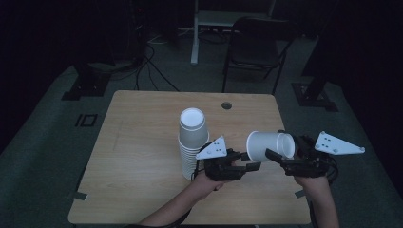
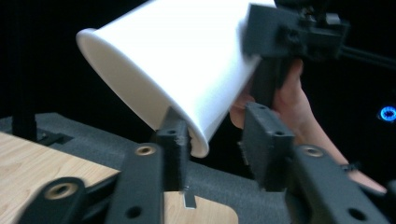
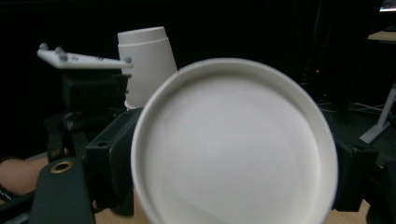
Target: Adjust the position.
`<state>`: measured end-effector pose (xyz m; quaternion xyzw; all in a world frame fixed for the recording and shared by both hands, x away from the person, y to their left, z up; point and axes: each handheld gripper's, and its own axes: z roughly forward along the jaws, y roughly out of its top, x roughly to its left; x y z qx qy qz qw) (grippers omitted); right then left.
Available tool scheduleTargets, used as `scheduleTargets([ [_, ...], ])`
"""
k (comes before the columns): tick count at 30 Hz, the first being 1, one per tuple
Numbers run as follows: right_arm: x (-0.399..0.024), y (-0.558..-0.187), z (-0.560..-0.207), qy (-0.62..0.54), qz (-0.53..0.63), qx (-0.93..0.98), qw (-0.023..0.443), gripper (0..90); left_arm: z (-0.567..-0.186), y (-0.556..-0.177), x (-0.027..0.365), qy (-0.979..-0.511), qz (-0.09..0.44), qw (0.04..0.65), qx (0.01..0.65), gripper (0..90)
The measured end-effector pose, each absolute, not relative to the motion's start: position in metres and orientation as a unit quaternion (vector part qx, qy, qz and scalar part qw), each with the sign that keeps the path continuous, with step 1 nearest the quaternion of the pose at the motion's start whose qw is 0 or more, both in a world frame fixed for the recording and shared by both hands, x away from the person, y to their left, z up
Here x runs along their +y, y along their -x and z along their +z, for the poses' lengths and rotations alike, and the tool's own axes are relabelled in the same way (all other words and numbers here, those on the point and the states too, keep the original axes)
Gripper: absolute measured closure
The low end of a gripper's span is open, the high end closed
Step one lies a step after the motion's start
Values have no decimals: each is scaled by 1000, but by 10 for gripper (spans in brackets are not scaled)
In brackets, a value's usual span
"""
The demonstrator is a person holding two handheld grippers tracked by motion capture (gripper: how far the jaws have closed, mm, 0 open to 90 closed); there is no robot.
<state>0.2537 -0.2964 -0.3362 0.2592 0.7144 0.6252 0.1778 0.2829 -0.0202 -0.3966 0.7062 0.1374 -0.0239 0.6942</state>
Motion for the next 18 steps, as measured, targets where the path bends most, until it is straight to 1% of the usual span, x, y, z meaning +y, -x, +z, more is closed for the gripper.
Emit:
scheduleTargets([
  [2,-297,-254,-337,-258,625,716,174,199,-396,-285,-17,-699,-37,701,137,738],
  [4,-297,-254,-339,-257,627,716,168,198,-396,-283,-15,-697,-40,704,130,770],
  [9,-299,-256,-341,-251,637,715,142,191,-397,-281,-14,-702,-48,703,103,809],
  [10,-299,-257,-341,-251,636,717,133,178,-398,-279,-14,-703,-44,703,98,829],
  [12,-298,-258,-341,-252,634,720,126,156,-398,-279,-15,-705,-59,701,87,849],
  [13,-297,-259,-340,-253,632,723,121,131,-397,-278,-15,-707,-52,700,86,863],
  [18,-299,-262,-334,-271,626,717,146,140,-398,-278,-15,-724,-43,683,89,870],
])
